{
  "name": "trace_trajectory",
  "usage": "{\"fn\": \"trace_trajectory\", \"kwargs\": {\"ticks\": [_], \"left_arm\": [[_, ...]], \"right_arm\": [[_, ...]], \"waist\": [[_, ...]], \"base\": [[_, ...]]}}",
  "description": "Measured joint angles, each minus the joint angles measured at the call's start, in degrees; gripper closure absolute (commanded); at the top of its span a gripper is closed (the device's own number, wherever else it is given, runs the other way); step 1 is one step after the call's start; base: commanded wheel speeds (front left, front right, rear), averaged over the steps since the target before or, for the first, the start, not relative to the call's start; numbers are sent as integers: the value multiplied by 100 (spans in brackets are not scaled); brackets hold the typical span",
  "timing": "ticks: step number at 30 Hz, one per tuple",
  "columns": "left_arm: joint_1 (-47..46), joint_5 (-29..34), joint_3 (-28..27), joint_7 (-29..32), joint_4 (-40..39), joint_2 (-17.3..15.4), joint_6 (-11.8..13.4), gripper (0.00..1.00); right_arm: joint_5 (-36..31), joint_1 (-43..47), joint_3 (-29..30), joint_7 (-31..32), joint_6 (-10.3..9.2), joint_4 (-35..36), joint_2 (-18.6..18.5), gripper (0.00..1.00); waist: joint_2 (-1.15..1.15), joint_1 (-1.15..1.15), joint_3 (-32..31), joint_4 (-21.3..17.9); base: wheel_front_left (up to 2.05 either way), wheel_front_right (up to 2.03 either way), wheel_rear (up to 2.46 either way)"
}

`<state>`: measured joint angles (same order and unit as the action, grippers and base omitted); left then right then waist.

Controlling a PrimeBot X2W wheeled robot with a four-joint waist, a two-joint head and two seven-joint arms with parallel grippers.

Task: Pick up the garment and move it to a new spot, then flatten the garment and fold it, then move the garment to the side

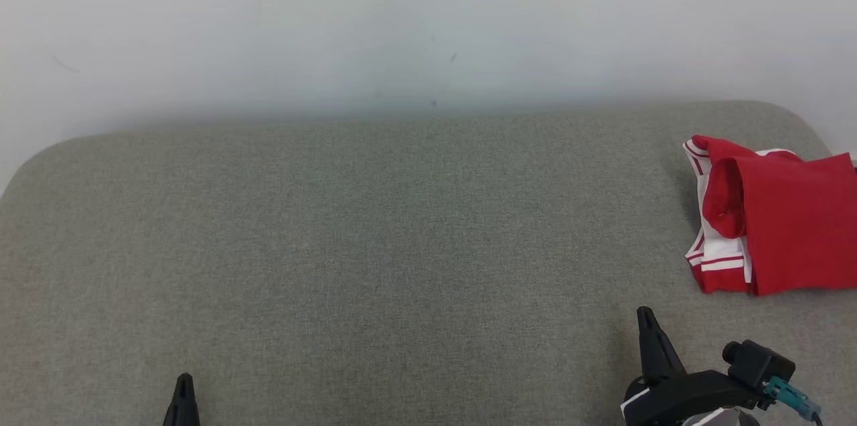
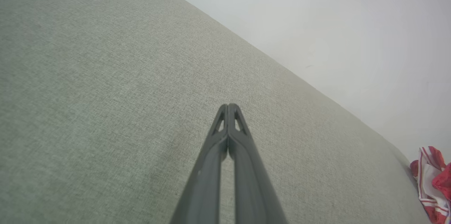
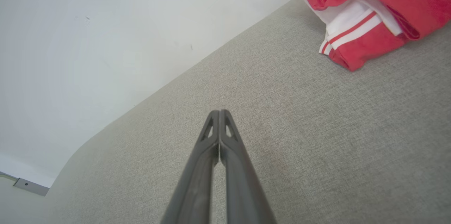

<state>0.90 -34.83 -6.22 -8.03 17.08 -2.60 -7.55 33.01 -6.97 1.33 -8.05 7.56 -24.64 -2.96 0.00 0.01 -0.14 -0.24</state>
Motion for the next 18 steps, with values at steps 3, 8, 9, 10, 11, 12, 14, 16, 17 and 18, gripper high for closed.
{"fn": "trace_trajectory", "kwargs": {"ticks": [3,8,9,10,11,12,14,16,17,18], "left_arm": [[-12,-241,1,64,-8,-1,0,100],[-78,-682,0,165,-35,-1,0,100],[-97,-762,-1,189,-42,-2,0,100],[-106,-831,-1,210,-51,-2,0,100],[-109,-892,0,232,-55,-2,0,100],[-114,-992,-1,259,-59,-2,0,100],[-123,-1155,-1,293,-66,-2,1,100],[-133,-1282,-3,324,-71,-2,1,100],[-142,-1383,-1,352,-76,-2,1,100],[-154,-1458,-2,367,-78,-2,1,100]], "right_arm": [[275,6,21,57,0,42,1,100],[704,12,57,159,0,129,1,100],[779,13,64,193,0,144,1,100],[860,13,74,208,0,157,1,100],[956,14,81,227,0,174,1,100],[1036,14,89,255,0,186,1,100],[1179,16,101,292,0,212,1,100],[1354,18,118,331,0,242,1,100],[1427,18,124,352,0,257,1,100],[1497,19,130,360,0,272,1,100]], "waist": [[0,0,1,1],[0,0,3,2],[0,0,3,2],[0,0,3,2],[0,0,4,3],[0,0,4,3],[0,0,5,3],[0,0,5,4],[0,0,5,4],[0,0,6,4]], "base": [[0,0,0],[0,0,0],[0,0,0],[0,0,0],[0,0,0],[0,0,0],[0,0,0],[0,0,0],[0,0,0],[0,0,0]]}}
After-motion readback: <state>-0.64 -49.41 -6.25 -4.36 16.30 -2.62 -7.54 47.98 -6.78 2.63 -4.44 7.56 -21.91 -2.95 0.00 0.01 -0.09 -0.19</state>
